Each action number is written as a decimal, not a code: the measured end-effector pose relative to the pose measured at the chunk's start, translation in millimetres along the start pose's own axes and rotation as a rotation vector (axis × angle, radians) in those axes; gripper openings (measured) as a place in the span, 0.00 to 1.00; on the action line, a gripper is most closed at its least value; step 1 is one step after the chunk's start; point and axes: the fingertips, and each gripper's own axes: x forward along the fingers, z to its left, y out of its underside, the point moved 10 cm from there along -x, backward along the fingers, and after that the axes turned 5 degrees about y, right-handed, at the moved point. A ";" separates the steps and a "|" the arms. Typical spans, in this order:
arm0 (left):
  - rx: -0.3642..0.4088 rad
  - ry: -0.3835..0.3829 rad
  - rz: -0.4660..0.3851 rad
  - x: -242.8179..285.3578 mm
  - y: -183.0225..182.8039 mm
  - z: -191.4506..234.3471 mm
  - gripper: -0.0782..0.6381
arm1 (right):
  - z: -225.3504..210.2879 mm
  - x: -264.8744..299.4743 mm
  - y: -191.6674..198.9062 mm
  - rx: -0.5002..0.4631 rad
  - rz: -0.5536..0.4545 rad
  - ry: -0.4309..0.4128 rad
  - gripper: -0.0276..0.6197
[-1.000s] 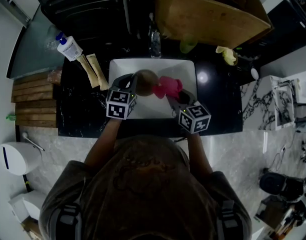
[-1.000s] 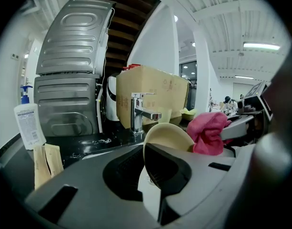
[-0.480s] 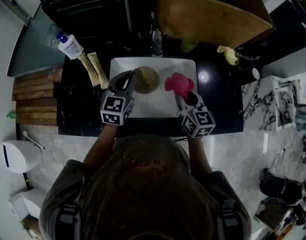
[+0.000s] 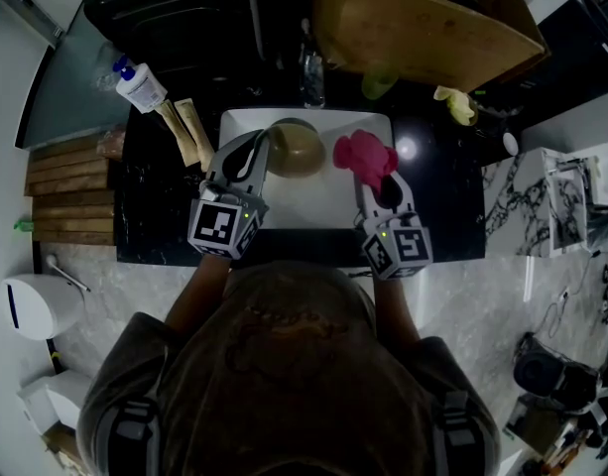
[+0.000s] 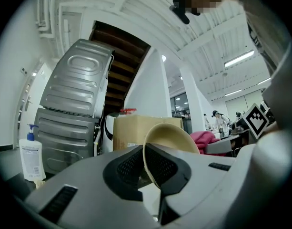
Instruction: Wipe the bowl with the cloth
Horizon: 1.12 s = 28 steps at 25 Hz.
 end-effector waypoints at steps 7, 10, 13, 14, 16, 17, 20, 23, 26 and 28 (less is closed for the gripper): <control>0.033 -0.001 -0.086 -4.9 -17.2 -2.7 0.14 | 8.4 -2.5 -12.6 -0.007 -0.063 0.009 0.21; 0.034 0.000 -0.091 -4.9 -18.2 -3.1 0.14 | 9.9 -2.7 -15.1 -0.010 -0.078 0.012 0.21; 0.025 -0.003 -0.091 -4.6 -18.3 -3.1 0.14 | 11.1 -3.1 -17.0 -0.027 -0.082 0.022 0.21; 0.021 -0.005 -0.089 -4.9 -17.8 -3.1 0.14 | 11.3 -3.2 -17.7 -0.033 -0.084 0.022 0.21; 0.016 -0.012 -0.083 -5.9 -16.3 -3.1 0.14 | 11.4 -3.6 -19.4 -0.037 -0.089 0.018 0.21; 0.012 -0.015 -0.082 -6.3 -15.7 -3.2 0.14 | 11.1 -3.7 -20.3 -0.036 -0.091 0.016 0.21; 0.012 -0.022 -0.081 -6.9 -13.9 -2.6 0.14 | 11.0 -3.1 -22.0 -0.030 -0.096 0.017 0.21; 0.010 -0.030 -0.079 -7.7 -13.0 -1.3 0.14 | 11.7 -2.6 -21.3 -0.033 -0.085 0.018 0.21; -0.004 -0.042 -0.068 -9.3 -11.4 0.2 0.14 | 12.2 -2.7 -19.6 -0.041 -0.077 0.010 0.21; -0.012 -0.050 -0.066 -10.3 -10.6 0.7 0.14 | 13.8 -2.0 -20.1 -0.039 -0.073 0.005 0.21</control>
